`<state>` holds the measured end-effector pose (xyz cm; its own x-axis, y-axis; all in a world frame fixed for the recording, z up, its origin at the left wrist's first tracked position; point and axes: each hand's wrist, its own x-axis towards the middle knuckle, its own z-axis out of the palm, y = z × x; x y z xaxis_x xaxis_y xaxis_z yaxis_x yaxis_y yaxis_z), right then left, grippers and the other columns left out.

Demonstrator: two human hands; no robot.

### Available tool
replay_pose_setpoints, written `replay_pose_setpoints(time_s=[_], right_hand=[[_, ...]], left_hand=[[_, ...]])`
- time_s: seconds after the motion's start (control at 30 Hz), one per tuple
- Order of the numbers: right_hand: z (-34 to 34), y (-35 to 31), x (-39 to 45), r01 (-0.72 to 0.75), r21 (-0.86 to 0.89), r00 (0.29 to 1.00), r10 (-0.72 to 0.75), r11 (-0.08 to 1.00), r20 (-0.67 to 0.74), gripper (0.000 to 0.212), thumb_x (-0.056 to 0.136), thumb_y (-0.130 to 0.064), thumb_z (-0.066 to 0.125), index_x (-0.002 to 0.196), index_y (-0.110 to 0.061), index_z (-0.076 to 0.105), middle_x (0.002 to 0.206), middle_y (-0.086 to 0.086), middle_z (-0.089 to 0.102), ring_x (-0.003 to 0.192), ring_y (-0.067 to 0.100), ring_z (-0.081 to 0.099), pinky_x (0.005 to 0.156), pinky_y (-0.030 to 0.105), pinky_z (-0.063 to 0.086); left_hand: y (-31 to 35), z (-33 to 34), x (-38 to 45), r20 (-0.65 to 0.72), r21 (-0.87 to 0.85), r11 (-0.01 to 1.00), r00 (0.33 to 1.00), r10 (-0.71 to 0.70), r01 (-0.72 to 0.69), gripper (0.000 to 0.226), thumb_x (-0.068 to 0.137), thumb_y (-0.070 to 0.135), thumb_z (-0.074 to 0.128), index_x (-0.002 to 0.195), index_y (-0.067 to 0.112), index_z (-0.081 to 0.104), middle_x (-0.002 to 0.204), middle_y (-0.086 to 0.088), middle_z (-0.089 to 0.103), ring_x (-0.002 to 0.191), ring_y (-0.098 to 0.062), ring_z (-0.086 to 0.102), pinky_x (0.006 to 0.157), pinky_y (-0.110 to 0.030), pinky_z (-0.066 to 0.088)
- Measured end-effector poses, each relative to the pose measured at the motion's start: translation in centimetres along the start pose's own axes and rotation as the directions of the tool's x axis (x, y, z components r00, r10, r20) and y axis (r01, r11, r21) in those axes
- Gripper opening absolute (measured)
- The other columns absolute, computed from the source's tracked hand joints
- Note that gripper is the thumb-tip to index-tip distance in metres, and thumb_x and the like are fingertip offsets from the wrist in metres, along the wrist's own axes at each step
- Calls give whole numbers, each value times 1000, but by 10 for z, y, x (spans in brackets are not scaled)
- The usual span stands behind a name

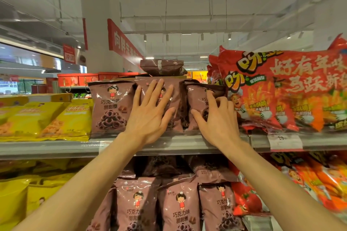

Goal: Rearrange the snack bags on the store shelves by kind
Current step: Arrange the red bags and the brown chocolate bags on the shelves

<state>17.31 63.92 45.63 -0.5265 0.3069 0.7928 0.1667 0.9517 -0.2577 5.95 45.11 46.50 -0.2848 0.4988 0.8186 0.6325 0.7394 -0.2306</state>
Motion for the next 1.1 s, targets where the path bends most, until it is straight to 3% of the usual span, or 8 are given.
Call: replay_pose_setpoints(time_s=[0.17,0.27,0.4,0.53,0.67,0.8,0.9,1.1], right_hand=[[3,5,6,-122,382,990,82,916,118,46,106,-48,34,150,-35,29,154,9,22,121,39,54,102,49,46],[2,6,10,-159,404,982,101,901,160,46,105,-50,37,148,-40,25,161,8,16,118,40,59,101,49,48],[2,10,7,-92,427,996,76,900,55,60,100,-50,52,152,-33,27,156,6,25,135,29,45,107,43,43],[9,11,2,-59,421,996,79,905,-29,74,98,-53,54,158,-27,21,159,6,27,144,26,36,114,44,38],[11,11,1,-41,429,995,75,902,-63,77,97,-55,57,158,-21,24,157,7,33,145,23,33,117,40,34],[12,13,-2,-18,425,993,65,905,-96,79,95,-57,59,157,-20,28,154,4,38,142,20,36,116,41,36],[10,14,-3,-10,420,994,54,907,-91,78,95,-58,57,156,-21,28,154,3,38,141,19,36,116,41,36],[9,16,-6,38,352,999,-37,935,-10,70,101,-61,40,160,-36,10,163,1,21,146,24,33,113,44,39]], left_hand=[[0,-2,1,13,-33,999,1000,-5,5,67,104,59,5,165,34,-3,174,2,-10,159,-16,-17,126,-47,-18],[1,-3,0,18,-42,999,1000,-5,6,67,103,60,5,165,34,-2,174,2,-9,160,-16,-15,127,-47,-17],[0,-5,0,26,-61,998,1000,-2,3,67,104,60,9,166,34,4,175,1,-3,161,-17,-10,128,-49,-14],[4,-12,4,-66,-93,995,997,31,-37,66,104,53,30,162,24,30,172,-8,20,160,-26,11,129,-53,0],[13,-24,30,-178,-139,975,973,150,-176,55,100,40,47,149,15,50,162,-11,41,153,-31,31,129,-54,14],[34,-32,75,-82,-121,977,982,168,-177,42,103,37,55,140,18,61,139,-6,65,140,-30,48,128,-52,12],[44,-31,97,25,-126,985,992,120,-116,41,106,43,47,138,22,63,133,-2,68,139,-28,47,127,-49,4],[47,-23,110,14,-187,982,999,44,-41,33,108,37,46,120,21,72,122,-1,71,123,-27,53,119,-46,22]])
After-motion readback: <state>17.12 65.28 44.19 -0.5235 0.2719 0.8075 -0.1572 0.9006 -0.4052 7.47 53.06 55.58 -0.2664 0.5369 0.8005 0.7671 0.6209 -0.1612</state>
